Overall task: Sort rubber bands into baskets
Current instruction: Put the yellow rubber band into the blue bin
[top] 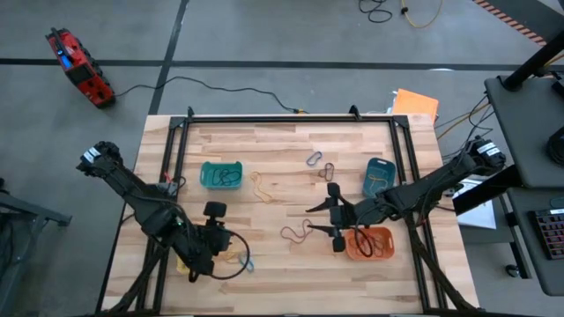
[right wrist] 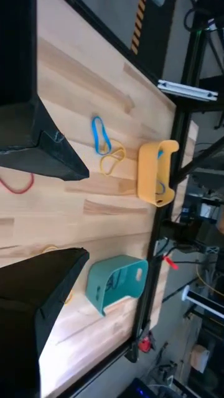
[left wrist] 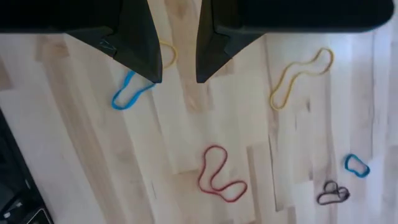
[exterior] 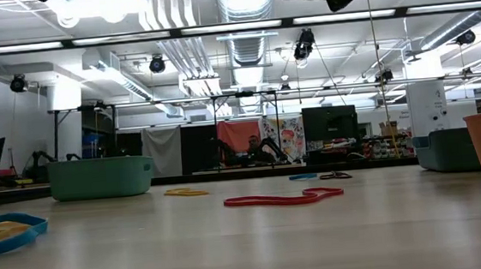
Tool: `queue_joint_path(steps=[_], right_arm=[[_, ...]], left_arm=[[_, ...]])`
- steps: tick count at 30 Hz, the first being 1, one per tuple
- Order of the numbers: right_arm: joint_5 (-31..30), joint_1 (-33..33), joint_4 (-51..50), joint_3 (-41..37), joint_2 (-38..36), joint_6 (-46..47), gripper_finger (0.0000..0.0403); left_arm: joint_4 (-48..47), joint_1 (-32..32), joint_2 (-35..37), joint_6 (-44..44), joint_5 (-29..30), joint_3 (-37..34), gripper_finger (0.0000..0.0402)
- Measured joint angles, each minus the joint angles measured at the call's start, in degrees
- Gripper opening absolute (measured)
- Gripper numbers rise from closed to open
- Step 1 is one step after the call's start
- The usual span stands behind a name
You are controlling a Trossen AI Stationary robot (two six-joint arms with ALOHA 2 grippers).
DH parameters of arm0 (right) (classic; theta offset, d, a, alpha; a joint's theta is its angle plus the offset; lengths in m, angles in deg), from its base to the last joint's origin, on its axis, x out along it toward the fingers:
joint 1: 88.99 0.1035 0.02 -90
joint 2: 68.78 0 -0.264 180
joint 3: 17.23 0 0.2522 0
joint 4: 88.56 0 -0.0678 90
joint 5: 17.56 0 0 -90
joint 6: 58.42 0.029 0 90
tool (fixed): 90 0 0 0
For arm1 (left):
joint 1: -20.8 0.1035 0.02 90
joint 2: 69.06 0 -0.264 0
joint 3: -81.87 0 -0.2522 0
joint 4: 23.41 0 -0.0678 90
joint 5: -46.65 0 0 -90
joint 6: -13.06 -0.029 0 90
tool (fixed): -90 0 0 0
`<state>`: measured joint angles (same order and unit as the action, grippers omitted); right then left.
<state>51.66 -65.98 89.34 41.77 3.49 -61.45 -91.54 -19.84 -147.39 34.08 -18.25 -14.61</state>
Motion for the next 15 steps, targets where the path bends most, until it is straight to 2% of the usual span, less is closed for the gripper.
queue_joint_path(steps=[7,15], right_arm=[[-0.01,0.00,4.35,-0.05,1.99,-3.42,0.0185],[-0.19,-0.77,8.12,-0.05,2.48,-7.02,0.0185]], left_arm=[[5.83,3.80,1.96,-8.58,2.03,-3.71,0.0083],[23.90,8.95,10.69,-13.73,4.04,-19.15,0.0083]])
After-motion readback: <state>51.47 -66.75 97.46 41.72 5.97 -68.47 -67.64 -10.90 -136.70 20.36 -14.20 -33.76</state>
